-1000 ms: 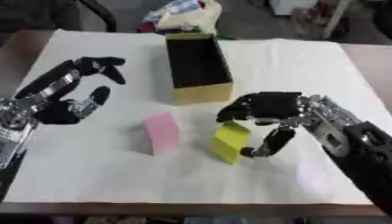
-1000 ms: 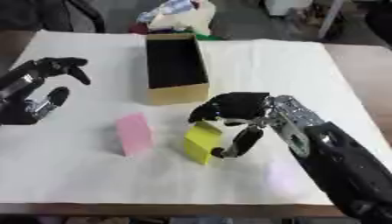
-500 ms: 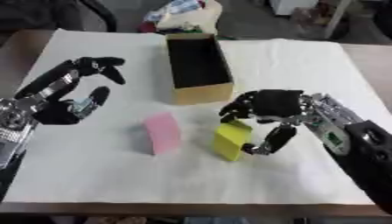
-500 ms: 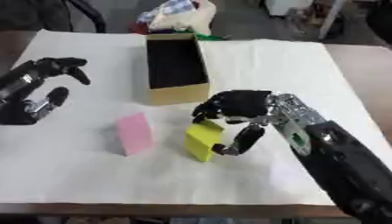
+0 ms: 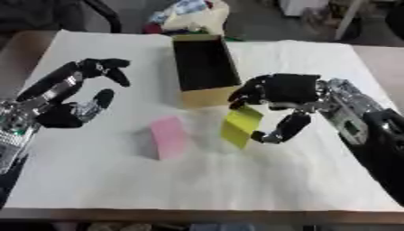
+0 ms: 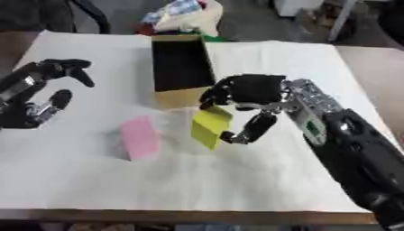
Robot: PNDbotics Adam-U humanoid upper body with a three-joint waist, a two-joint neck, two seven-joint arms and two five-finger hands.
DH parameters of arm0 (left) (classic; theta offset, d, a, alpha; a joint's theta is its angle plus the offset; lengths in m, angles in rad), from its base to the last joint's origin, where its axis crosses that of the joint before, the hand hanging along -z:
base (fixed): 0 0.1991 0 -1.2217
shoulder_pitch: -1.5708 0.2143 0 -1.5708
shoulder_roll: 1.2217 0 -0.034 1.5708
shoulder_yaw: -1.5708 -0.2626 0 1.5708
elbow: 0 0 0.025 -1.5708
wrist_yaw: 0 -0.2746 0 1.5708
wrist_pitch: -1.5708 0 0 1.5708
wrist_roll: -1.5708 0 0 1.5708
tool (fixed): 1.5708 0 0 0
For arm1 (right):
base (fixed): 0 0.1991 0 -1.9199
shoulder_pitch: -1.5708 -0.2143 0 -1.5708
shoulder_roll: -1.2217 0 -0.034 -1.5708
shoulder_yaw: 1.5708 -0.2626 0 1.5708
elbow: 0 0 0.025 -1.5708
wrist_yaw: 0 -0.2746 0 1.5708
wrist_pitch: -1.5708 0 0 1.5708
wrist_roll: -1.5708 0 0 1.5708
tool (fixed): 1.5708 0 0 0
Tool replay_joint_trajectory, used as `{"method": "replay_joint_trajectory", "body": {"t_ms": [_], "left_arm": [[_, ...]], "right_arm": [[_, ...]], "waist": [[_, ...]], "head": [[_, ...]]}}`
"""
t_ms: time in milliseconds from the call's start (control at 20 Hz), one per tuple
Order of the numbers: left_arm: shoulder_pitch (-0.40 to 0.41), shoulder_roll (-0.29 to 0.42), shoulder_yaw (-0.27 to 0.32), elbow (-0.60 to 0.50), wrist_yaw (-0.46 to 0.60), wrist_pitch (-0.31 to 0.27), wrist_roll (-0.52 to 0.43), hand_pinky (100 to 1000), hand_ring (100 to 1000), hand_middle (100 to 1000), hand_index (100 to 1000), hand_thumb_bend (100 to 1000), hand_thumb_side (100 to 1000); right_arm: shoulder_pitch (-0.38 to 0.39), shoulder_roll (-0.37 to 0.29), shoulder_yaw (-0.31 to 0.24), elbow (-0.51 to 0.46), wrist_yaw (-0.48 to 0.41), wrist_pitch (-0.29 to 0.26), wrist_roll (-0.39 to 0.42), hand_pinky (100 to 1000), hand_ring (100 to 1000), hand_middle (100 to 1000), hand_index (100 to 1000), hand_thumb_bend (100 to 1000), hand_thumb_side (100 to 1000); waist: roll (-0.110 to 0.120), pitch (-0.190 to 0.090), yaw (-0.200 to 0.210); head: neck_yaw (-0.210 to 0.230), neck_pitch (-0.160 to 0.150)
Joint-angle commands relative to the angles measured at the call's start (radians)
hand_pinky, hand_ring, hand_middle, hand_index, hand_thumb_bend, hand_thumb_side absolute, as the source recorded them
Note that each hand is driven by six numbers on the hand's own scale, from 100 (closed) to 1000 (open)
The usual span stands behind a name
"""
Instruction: Pick up objects on the table and place them in the box.
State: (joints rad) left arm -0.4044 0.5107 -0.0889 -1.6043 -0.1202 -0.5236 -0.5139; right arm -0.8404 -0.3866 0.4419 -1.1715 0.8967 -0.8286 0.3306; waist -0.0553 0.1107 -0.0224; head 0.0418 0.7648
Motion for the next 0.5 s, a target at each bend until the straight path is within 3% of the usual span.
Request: {"method": "replay_joint_trajectory", "body": {"t_ms": [50,500], "left_arm": [[-0.018,0.013,0.006,-0.02,0.006,-0.001,-0.002,746,701,641,944,100,768],[-0.025,0.005,0.001,-0.028,0.017,0.0,-0.007,745,701,641,944,100,764]], "right_arm": [[-0.041,-0.012,-0.039,0.01,0.013,-0.007,0.012,869,837,866,730,187,464],[-0.125,0.048,-0.131,0.088,0.13,0.051,-0.059,879,834,864,730,212,431]], "waist": [[0.009,-0.016,0.003],[0.014,-0.017,0.019]], "head": [[0.002,0.005],[-0.003,0.005]]}}
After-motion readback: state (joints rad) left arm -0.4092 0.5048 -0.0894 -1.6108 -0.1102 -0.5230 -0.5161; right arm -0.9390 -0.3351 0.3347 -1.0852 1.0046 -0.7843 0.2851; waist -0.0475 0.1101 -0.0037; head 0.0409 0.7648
